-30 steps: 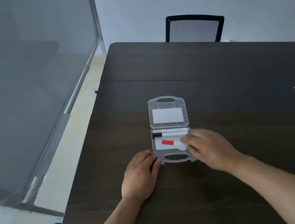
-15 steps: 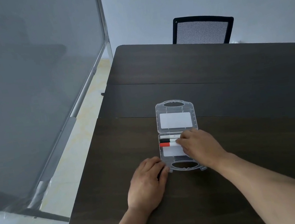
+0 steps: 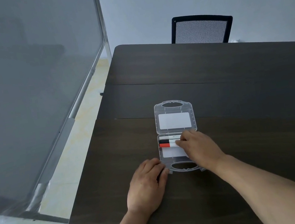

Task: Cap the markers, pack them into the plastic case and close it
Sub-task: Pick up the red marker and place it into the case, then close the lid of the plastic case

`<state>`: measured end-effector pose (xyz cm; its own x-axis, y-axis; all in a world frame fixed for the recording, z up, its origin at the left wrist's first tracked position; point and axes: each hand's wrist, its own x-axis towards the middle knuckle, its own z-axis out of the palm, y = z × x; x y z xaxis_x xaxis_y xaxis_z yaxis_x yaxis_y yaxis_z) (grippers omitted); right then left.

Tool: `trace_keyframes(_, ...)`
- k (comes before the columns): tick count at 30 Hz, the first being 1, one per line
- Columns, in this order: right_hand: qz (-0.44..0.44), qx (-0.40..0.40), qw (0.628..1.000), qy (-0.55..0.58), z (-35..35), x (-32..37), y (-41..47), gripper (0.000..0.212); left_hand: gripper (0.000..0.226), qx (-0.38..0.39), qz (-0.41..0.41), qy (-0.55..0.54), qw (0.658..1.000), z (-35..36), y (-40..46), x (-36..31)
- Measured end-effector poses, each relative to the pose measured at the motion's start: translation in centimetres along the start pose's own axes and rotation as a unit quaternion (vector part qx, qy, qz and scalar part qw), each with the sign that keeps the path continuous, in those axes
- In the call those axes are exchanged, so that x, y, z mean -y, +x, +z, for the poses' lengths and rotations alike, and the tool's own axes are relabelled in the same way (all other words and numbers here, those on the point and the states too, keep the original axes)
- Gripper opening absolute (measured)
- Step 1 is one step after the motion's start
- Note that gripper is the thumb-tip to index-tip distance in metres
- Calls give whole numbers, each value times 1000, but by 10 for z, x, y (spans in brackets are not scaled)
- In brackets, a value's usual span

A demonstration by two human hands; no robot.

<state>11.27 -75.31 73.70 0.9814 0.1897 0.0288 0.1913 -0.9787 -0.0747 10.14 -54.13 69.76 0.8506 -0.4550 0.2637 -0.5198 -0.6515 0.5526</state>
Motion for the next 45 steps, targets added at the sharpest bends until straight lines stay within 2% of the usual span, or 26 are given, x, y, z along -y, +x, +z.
trace_keyframes(3, -12, 3, 1000, -25, -2, 3, -2, 41, 26, 3, 1, 0, 1000, 0, 1, -1)
trace_keyframes(7, -23, 15, 999, -38, 3, 6, -5, 61, 24, 3, -1, -6, 1000, 1, 1, 0)
trace_keyframes(14, -16, 4, 998, -58, 7, 7, -4, 57, 25, -4, 2, -10, 1000, 2, -1, 0)
trace_keyframes(17, 0, -35, 999, -35, 5, 2, -6, 48, 24, -7, 3, -13, 1000, 1, 0, 0)
trace_keyframes(20, 86, -118, 989, 32, -4, -10, 6, 39, 22, -17, 3, -19, 1000, 4, 0, 3)
trace_keyframes(23, 238, -159, 938, 197, -16, -31, 30, 40, 20, -19, 3, -19, 1000, 6, 0, 5)
trace_keyframes(25, 311, -120, 878, 344, -24, -46, 46, 50, 19, -22, 5, -21, 1000, 7, -1, 6)
trace_keyframes(28, 359, -80, 774, 515, -27, -66, 65, 64, 18, -22, 6, -18, 1000, 9, -1, 7)
trace_keyframes(29, 363, -74, 752, 545, -27, -70, 70, 67, 18, -21, 5, -16, 1000, 9, -1, 7)
trace_keyframes(31, 362, -69, 735, 570, -28, -76, 75, 76, 19, -20, 7, -16, 1000, 9, -1, 7)
trace_keyframes(33, 348, -74, 742, 569, -30, -77, 77, 78, 18, -19, 9, -16, 1000, 8, 0, 7)
trace_keyframes(39, 302, -119, 790, 520, -47, -67, 59, 50, 19, -14, 2, -19, 1000, 6, 0, 5)
trace_keyframes(45, 267, -145, 852, 428, -68, -48, 26, 41, 24, 1, -12, -9, 1000, 4, 1, 3)
